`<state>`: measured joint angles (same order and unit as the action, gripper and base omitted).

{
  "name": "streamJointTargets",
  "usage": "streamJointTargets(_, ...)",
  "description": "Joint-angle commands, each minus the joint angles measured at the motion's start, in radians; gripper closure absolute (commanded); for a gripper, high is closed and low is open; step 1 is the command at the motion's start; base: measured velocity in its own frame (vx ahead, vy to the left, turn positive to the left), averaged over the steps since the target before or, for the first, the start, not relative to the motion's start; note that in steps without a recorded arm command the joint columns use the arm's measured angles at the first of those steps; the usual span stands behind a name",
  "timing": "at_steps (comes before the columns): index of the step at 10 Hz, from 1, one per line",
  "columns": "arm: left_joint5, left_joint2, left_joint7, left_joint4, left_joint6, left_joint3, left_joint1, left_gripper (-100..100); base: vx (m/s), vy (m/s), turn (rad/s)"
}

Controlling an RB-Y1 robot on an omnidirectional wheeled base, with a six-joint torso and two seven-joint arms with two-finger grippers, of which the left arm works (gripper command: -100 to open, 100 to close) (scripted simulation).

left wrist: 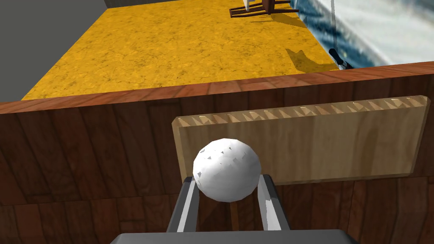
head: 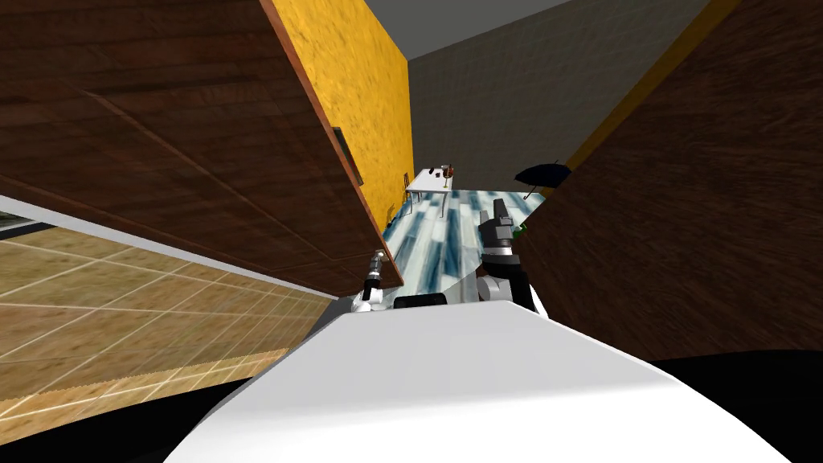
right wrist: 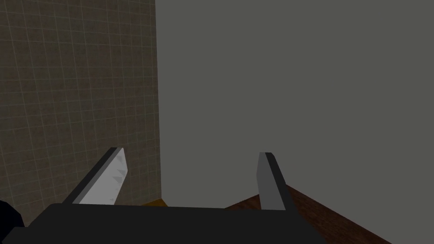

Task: Push the door open

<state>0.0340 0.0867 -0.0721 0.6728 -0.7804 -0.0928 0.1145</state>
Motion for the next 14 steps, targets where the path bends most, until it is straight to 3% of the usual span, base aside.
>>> streamJointTargets(1,-0.007,0.013,-0.001,-0.030,-0.021,-0.013,0.017,100,0.059,-0.014,0.019)
streamJointTargets(2,-0.020,0.014,0.008,-0.032,-0.019,-0.036,0.018,100,0.129,-0.059,0.091)
streamJointTargets(3,-0.015,0.009,0.000,-0.034,-0.018,-0.023,0.022,-100,-0.076,-0.095,0.082)
streamJointTargets(9,-0.018,-0.002,-0.003,-0.025,-0.010,-0.022,0.020,-100,-0.195,-0.070,0.028)
streamJointTargets(14,-0.024,-0.004,0.006,-0.035,-0.029,-0.031,0.016,-100,0.187,0.001,-0.024)
